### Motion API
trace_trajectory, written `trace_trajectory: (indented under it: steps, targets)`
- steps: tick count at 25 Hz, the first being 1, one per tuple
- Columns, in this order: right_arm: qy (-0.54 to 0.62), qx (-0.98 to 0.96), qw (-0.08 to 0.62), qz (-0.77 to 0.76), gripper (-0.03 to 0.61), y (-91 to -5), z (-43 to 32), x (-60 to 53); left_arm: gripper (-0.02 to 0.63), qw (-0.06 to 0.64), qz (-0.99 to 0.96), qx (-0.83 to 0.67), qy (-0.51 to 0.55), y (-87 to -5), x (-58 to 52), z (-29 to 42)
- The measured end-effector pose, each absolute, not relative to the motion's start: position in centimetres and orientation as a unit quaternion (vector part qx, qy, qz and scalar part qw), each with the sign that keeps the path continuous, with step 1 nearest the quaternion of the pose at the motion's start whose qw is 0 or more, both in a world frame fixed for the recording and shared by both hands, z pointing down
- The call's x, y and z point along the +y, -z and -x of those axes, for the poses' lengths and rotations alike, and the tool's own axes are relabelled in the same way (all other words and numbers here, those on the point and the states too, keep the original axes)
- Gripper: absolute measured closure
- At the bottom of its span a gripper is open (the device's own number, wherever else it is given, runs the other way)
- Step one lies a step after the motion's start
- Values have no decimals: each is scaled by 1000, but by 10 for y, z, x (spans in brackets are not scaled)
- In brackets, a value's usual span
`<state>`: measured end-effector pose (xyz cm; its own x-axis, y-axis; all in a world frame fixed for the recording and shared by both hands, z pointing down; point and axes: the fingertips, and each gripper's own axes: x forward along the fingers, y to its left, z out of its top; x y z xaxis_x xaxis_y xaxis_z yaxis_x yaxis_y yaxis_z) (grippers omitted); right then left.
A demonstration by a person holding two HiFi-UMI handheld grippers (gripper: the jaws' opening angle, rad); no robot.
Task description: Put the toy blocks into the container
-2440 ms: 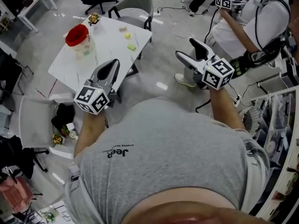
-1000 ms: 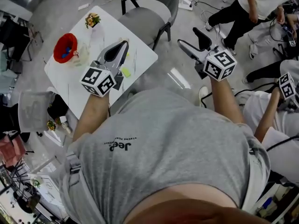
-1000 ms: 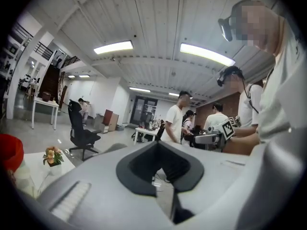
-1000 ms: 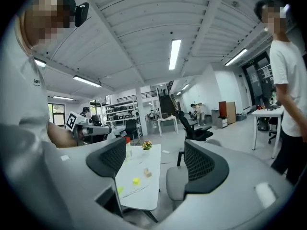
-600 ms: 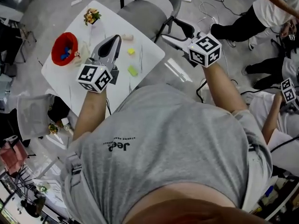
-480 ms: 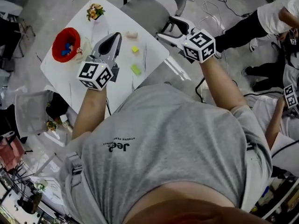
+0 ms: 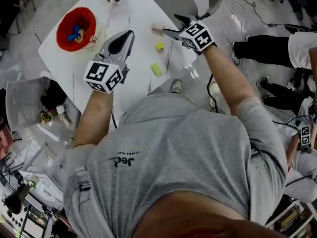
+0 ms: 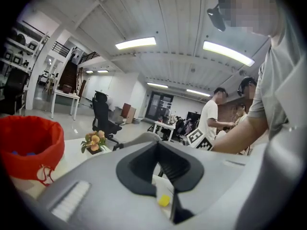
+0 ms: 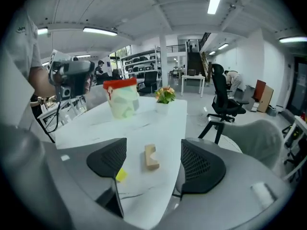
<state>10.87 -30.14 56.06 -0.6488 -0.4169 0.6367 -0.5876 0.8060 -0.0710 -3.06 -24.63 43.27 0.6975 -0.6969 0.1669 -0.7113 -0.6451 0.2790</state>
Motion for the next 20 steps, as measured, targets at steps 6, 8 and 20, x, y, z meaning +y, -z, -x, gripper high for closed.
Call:
trace_trajectory:
  steps: [6,8,20]
  targets:
    - [-145,-877,370,-270,227,-636,-100,-312,555,184,-902,-389,-30,-466,-246,46]
    - [-148,-874,376,-270,230,-652,-97,-314,555,189,-902,-388,-31,-473,-248,49]
    - [-116,-869,385,-288,430,-632,-84,-322,555,193,-903,-384,-17,-471,-244,66]
